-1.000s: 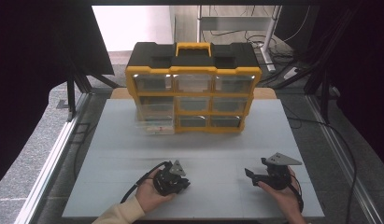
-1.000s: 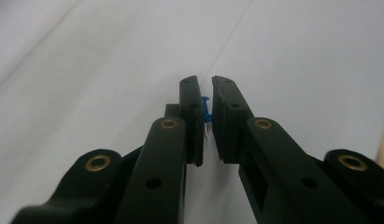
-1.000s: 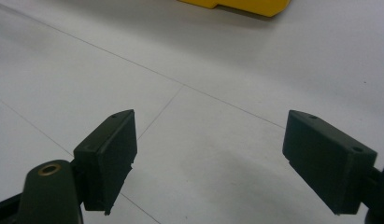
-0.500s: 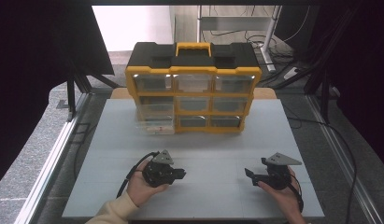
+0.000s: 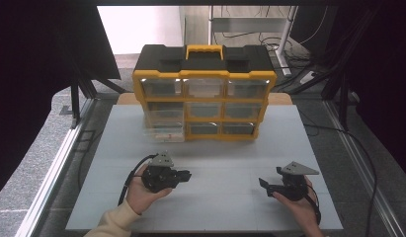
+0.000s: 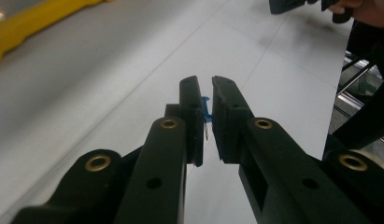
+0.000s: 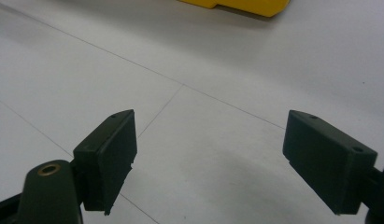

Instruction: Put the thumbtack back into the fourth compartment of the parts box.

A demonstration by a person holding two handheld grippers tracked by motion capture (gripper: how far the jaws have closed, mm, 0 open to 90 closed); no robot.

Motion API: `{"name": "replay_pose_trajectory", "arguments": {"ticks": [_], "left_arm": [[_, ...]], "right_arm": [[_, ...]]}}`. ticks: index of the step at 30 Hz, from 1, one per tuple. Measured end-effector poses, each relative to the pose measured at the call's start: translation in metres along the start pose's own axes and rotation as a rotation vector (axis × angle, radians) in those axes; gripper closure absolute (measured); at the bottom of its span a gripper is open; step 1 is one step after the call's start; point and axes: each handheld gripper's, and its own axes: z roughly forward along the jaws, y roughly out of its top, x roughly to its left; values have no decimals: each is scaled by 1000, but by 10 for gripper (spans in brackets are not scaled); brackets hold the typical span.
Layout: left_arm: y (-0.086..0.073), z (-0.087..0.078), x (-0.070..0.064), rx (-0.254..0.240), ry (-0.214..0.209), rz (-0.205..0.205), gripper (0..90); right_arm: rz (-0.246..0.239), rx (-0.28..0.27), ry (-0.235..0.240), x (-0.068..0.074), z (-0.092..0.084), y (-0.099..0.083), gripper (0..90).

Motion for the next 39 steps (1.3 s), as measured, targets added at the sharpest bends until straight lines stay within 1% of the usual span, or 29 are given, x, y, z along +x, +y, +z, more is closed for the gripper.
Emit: {"name": "replay_pose_trajectory", "arguments": {"ticks": [9,12,16,25,32,33,39], "left_arm": [[7,-20,4,-71,25,-5,828],[10,-28,6,-103,22,-15,828],[13,-37,8,-136,33,-19,828],[23,-52,13,-193,61,-19,828],[32,-62,14,-233,64,-8,828],[34,-64,13,-240,65,-13,828],[43,-72,20,-271,80,-11,828]], "right_arm": [[0,2,1,0,0,0,180],[-2,1,0,0,0,0,180],[0,1,1,0,0,0,180],[3,1,2,0,1,0,180],[5,-3,3,-1,0,0,180],[7,-3,2,-1,0,0,179],[10,-8,-2,-1,0,1,179]]}}
